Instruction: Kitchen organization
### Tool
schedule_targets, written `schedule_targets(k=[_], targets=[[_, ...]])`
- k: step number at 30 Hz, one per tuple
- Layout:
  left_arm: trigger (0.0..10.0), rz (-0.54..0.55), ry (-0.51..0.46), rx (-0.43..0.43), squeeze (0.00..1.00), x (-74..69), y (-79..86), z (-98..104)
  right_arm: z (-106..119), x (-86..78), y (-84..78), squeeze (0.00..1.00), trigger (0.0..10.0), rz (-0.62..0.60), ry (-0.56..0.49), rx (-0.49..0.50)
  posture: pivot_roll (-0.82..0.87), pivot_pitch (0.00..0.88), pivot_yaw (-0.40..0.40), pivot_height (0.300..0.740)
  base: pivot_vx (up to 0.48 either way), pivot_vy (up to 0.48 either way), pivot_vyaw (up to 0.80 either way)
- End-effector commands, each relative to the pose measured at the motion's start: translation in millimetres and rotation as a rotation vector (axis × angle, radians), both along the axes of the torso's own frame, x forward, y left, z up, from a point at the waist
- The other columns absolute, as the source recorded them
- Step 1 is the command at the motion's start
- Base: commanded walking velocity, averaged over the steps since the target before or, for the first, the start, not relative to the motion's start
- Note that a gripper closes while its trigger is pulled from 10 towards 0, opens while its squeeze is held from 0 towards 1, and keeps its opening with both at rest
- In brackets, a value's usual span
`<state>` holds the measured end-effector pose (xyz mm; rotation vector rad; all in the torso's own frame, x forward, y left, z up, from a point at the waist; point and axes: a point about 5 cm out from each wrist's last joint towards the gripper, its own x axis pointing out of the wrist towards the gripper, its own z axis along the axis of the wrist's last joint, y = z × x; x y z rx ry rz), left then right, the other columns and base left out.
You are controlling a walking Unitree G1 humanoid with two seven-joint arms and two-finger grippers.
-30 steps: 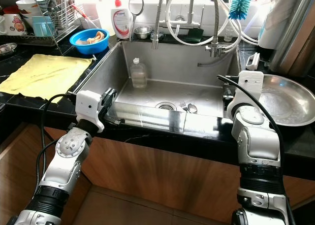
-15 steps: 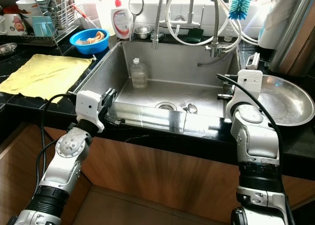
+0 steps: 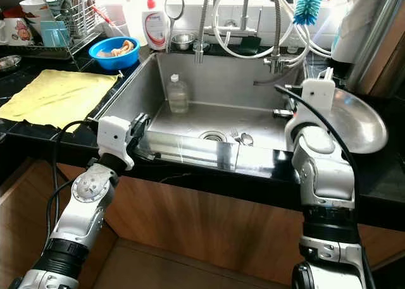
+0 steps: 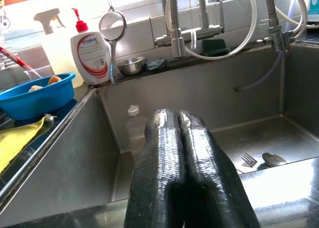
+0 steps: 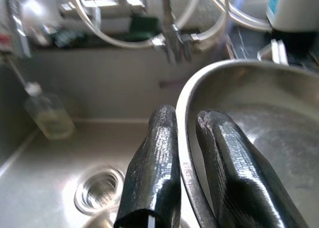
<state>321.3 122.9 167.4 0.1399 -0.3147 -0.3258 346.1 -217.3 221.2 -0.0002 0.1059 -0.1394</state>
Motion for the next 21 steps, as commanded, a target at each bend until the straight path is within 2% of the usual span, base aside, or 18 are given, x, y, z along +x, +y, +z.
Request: schedule_targets(k=[1, 2, 9, 10, 12, 21], targets=[[10.0, 0.013, -0.003, 0.010, 0.00, -0.2, 3.2, 1, 12, 0.4, 7.1, 0.00, 0.7, 0.033, -0.056, 0.005, 0.00, 0.000, 0.040, 0.740, 0.000, 0.000, 0.00], [10.0, 0.013, -0.003, 0.010, 0.00, -0.3, 3.3, 1, 14, 0.5, 7.9, 0.00, 10.0, 0.043, -0.067, 0.003, 0.00, 0.000, 0.039, 0.740, 0.000, 0.000, 0.00], [10.0, 0.014, 0.000, 0.008, 0.00, -0.9, 3.3, 0, 21, -0.8, 15.9, 0.00, 10.0, 0.116, -0.125, -0.026, 0.00, 0.000, 0.039, 0.740, 0.000, 0.000, 0.00], [10.0, 0.015, 0.000, 0.007, 0.00, -0.8, 3.4, 0, 27, -3.5, 25.3, 0.00, 10.0, 0.195, -0.180, -0.036, 0.00, 0.000, 0.039, 0.740, 0.000, 0.000, 0.00], [10.0, 0.016, 0.000, 0.006, 0.00, -0.9, 3.6, 0, 32, -6.6, 35.8, 0.00, 10.0, 0.283, -0.225, -0.068, 0.00, 0.000, 0.039, 0.740, 0.000, 0.000, 0.00], [10.0, 0.020, -0.001, 0.006, 0.00, -0.6, 3.9, 0, 35, -15.4, 59.5, 0.00, 10.0, 0.483, -0.302, -0.143, 0.00, 0.000, 0.038, 0.740, 0.000, 0.000, 0.00]])
